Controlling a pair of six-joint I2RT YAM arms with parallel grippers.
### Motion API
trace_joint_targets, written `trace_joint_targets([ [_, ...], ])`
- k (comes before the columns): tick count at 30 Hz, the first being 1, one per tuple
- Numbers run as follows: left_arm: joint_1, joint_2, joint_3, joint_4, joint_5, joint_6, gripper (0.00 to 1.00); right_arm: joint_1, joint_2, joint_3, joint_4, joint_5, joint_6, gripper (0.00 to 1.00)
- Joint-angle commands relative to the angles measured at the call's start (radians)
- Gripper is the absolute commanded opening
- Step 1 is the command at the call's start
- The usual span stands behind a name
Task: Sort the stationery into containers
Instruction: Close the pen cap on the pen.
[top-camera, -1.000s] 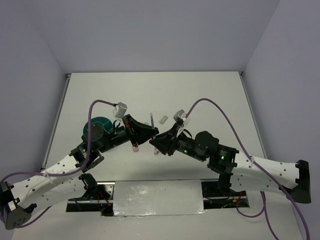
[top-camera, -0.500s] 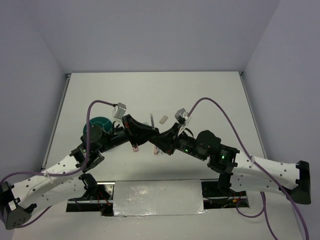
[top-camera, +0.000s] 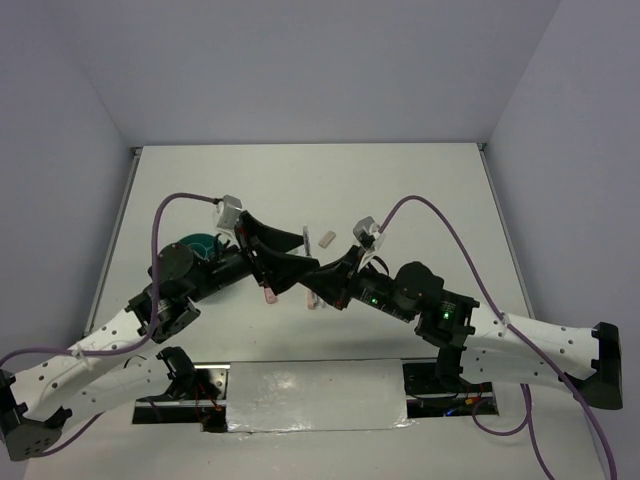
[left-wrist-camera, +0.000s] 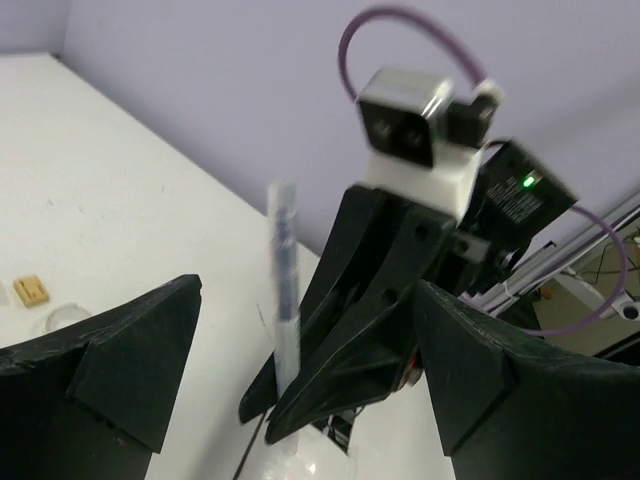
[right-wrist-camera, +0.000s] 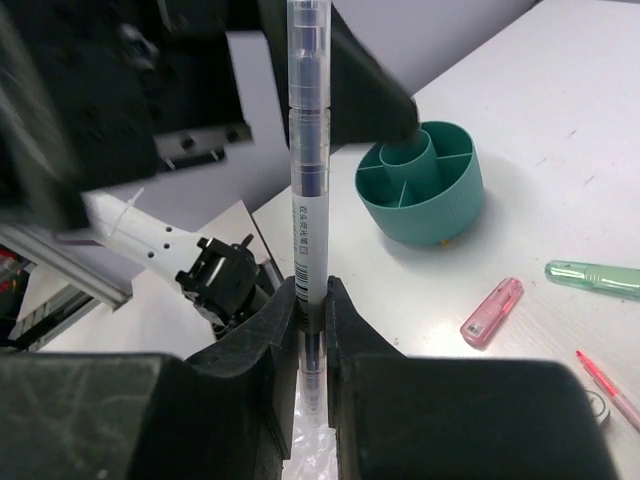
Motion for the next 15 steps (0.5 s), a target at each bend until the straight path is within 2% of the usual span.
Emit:
trace_joint_targets([
  [1,-0.004,-0.002,0.104,-0.001,-0.026,0.066,0.99,-0.004,-0.015,0.004,0.037,-0.012,0.012,0.00],
  [6,-0.004,0.025,0.162,-0.058,-0.067,0.112,0.98,-0.004,0.007,0.019,0.032,-0.055,0.021,0.00],
  [12,-0.004,0.051,0.168,-0.065,-0.087,0.133,0.88,-0.004,0.019,0.019,0.029,-0.073,0.027,0.00],
  [15,-0.003,0.054,0.165,-0.060,-0.089,0.135,0.80,-0.004,0.025,0.024,0.025,-0.084,0.027,0.00],
])
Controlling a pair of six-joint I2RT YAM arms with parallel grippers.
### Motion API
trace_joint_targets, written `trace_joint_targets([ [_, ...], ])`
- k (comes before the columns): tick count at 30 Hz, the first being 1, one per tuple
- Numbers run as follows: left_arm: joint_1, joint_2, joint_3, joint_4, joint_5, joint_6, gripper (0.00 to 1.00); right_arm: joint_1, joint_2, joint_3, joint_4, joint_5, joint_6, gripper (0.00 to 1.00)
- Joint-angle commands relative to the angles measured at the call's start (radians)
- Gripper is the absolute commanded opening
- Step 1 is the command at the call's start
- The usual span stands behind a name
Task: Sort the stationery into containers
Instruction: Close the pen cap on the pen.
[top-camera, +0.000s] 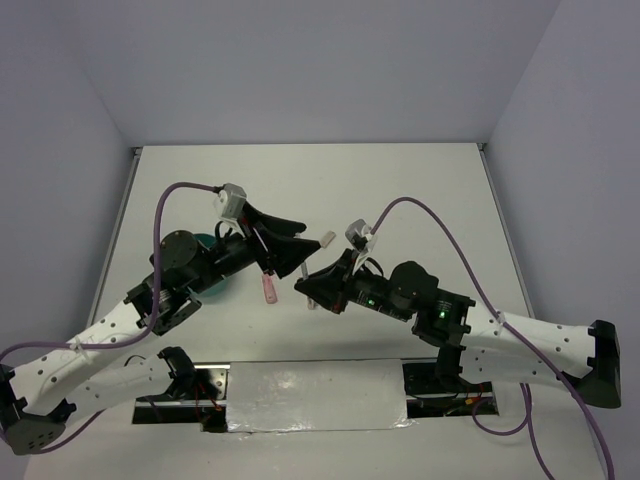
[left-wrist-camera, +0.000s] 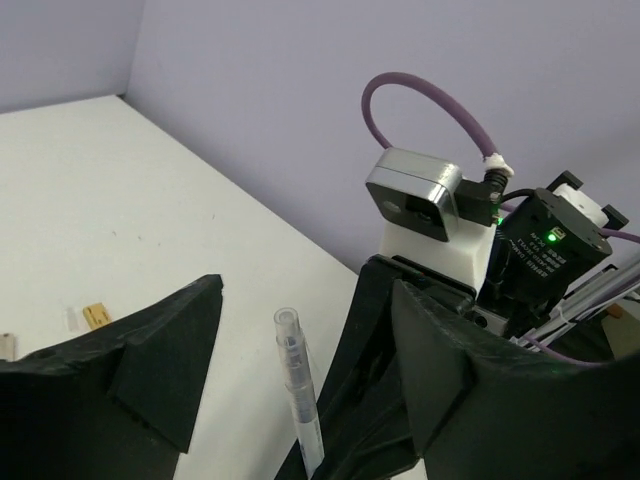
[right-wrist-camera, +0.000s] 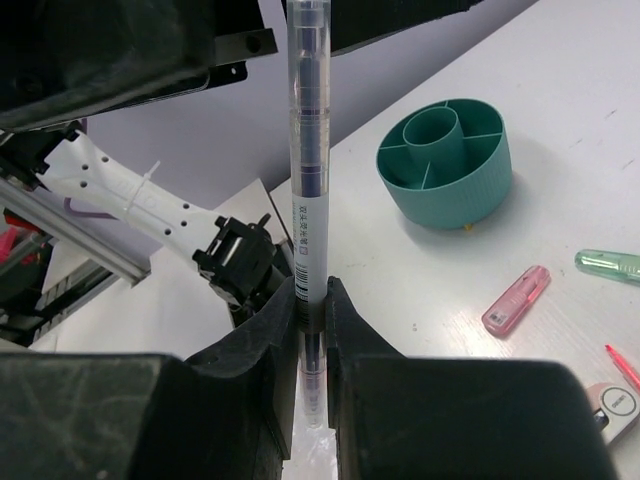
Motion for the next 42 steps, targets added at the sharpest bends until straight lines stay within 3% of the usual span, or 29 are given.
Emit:
trace_joint_targets([
  [1,-0.004,-0.003,0.019,0.028,-0.012,0.026,0.74,-0.002,0.004,0.025,0.025,-0.020,0.004,0.00],
  [11,-0.004,-0.017,-0.030,0.056,-0.003,0.011,0.36,-0.002,-0.005,0.031,0.016,-0.020,0.000,0.00],
  [15,-0.004,0.000,-0.035,0.050,0.017,-0.009,0.01,-0.002,-0.007,0.050,0.003,-0.016,-0.014,0.00],
  [24,-0.004,0.013,-0.072,0.051,0.083,-0.064,0.00,-0.016,-0.024,0.123,0.025,-0.040,-0.173,0.00],
  [28,-0.004,0.018,-0.083,0.022,0.114,-0.069,0.00,-0.062,0.001,0.231,-0.037,-0.081,-0.230,0.00],
  [34,-0.017,0.015,-0.164,0.008,0.134,-0.072,0.00,-0.212,0.051,0.369,-0.084,-0.253,-0.207,0.00],
  [42,-0.081,0.047,-0.256,0.093,0.113,-0.095,0.00,-0.226,0.153,0.579,-0.141,-0.289,-0.200,0.00],
])
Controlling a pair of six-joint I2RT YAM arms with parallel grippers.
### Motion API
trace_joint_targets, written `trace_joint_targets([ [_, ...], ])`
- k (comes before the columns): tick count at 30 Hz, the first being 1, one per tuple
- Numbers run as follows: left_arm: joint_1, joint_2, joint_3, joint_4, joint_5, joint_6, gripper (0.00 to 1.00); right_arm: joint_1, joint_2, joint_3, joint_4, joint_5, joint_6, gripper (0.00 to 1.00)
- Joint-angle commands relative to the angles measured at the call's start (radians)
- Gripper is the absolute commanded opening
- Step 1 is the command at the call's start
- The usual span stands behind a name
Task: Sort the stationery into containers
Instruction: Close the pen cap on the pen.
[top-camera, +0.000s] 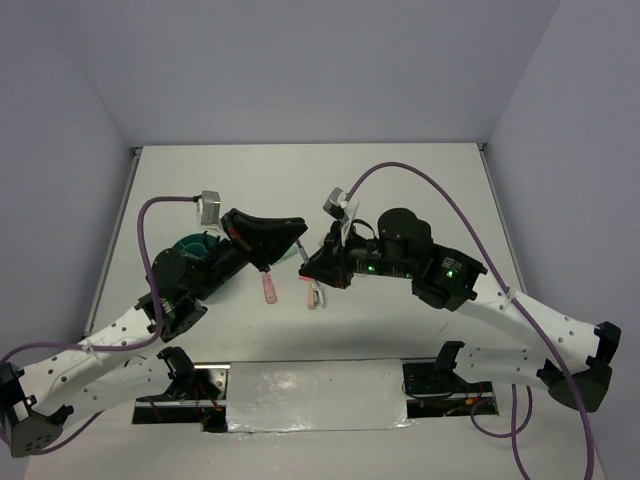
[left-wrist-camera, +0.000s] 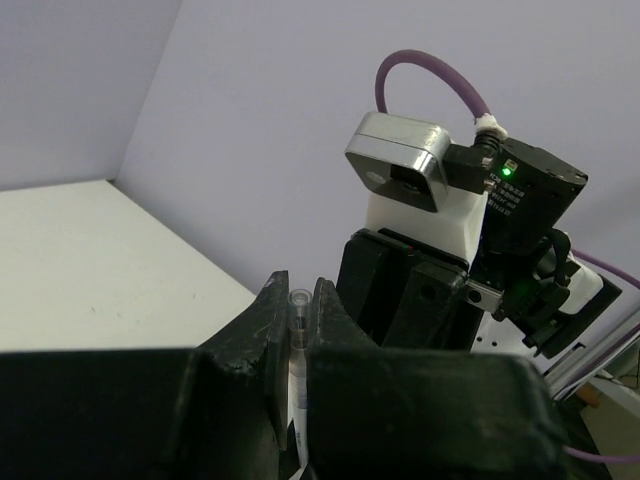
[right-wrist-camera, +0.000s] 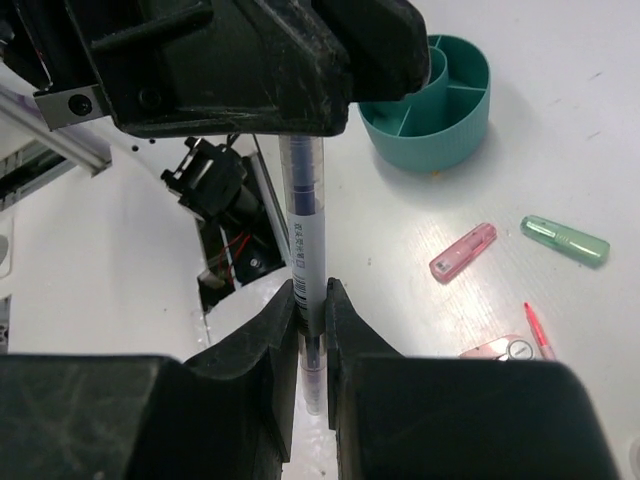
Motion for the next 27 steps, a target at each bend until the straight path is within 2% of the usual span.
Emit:
trace_joint_targets([
  [1,-0.091,0.062,-0.103,-0.200,0.176,-0.016,0.00,-0.027,0.009,0.187,0.344,0.037,0.012,0.00],
  [9,-0.106,0.091,-0.093,-0.211,0.179,-0.007,0.00,-0.031,-0.001,0.173,0.393,0.082,0.026,0.00],
  [12,-0.106,0.059,-0.051,-0.312,0.072,0.002,0.00,-0.019,0.009,0.159,0.361,0.023,-0.014,0.00],
  [14,-0.106,0.022,-0.024,-0.377,-0.009,0.011,0.00,-0.008,0.003,0.089,0.370,0.019,-0.006,0.00],
  [15,-0.106,-0.010,0.014,-0.398,-0.031,0.023,0.13,-0.004,-0.013,0.054,0.387,0.020,0.001,0.00],
  [16,-0.107,-0.025,0.037,-0.416,-0.046,0.034,0.19,-0.001,-0.021,-0.004,0.399,0.016,0.009,0.00],
  [18,-0.106,-0.050,0.100,-0.451,-0.045,0.078,0.29,0.019,-0.041,-0.041,0.409,0.035,0.032,0.00],
  [20,-0.106,-0.048,0.139,-0.476,-0.036,0.111,0.32,0.022,-0.056,-0.072,0.412,0.065,0.049,0.00],
  [22,-0.106,-0.038,0.174,-0.508,-0.021,0.123,0.40,0.021,-0.078,-0.086,0.413,0.083,0.061,0.00],
  [23,-0.106,-0.035,0.173,-0.511,-0.021,0.123,0.50,0.022,-0.089,-0.088,0.409,0.086,0.064,0.00],
  [24,-0.106,-0.035,0.165,-0.510,-0.016,0.122,0.52,0.022,-0.093,-0.089,0.409,0.092,0.067,0.00],
  [26,-0.106,-0.044,0.144,-0.487,-0.013,0.108,0.51,0.021,-0.099,-0.095,0.413,0.098,0.070,0.00],
  [27,-0.106,-0.045,0.119,-0.478,-0.011,0.102,0.34,0.022,-0.103,-0.098,0.412,0.100,0.072,0.00],
])
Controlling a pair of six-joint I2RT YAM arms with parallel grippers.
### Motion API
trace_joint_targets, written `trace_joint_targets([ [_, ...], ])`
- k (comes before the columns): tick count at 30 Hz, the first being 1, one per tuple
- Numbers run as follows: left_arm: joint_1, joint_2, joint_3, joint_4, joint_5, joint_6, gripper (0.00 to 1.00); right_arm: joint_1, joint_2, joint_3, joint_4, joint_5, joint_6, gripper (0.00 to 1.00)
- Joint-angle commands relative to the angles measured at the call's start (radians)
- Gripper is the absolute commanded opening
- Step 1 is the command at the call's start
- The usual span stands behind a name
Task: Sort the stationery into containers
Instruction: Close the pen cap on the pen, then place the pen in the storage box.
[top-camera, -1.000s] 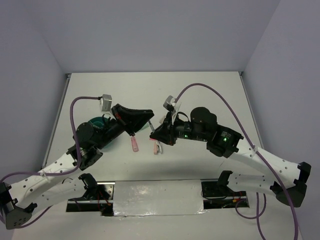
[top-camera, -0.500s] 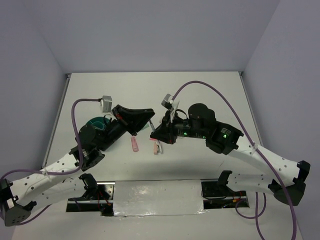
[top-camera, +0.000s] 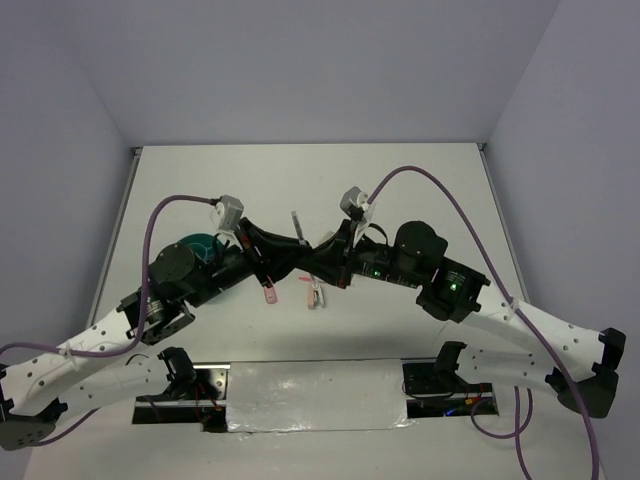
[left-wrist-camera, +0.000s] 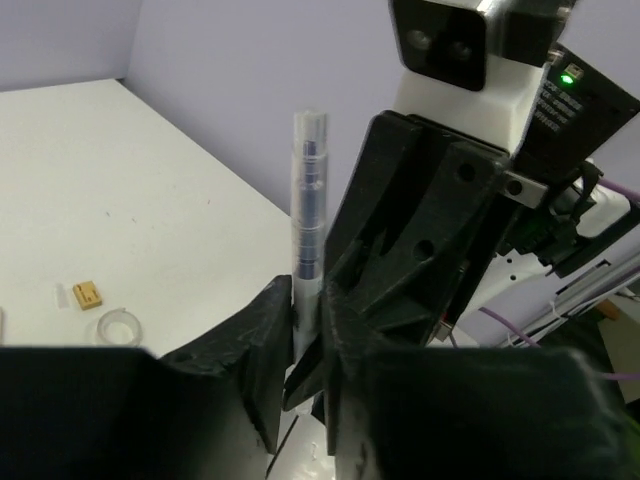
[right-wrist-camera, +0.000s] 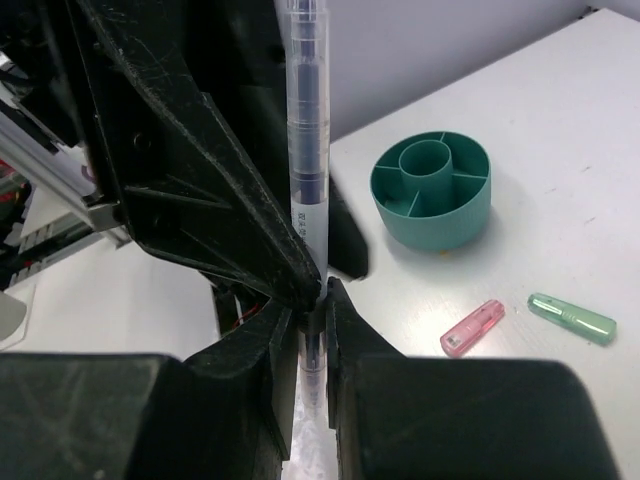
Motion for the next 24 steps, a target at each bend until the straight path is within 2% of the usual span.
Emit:
trace_joint_targets([
  [1,-0.011,-0.007,-0.035,-0.069,0.053,0.012,0.28,-0.002,-0.033,0.010,0.172,0.054,0.016,0.00],
  [3,-0.010,-0.014,-0.054,-0.064,0.046,0.006,0.19,-0.003,-0.021,0.017,0.155,0.043,0.016,0.00],
  [4,-0.011,-0.017,-0.055,-0.067,0.037,0.004,0.20,-0.002,-0.016,0.020,0.152,0.037,0.018,0.00],
  [5,-0.010,-0.024,-0.054,-0.064,0.035,0.004,0.24,0.000,-0.008,0.021,0.151,0.030,0.016,0.00],
  [6,-0.010,-0.025,-0.051,-0.064,0.034,0.007,0.34,0.003,-0.007,0.020,0.151,0.028,0.018,0.00],
  [9,-0.010,-0.034,-0.034,-0.069,0.020,0.018,0.44,0.012,0.004,0.009,0.155,0.030,0.021,0.00],
  [24,-0.010,-0.044,0.008,-0.061,-0.043,0.056,0.44,0.066,0.061,-0.005,0.148,0.036,0.024,0.00],
])
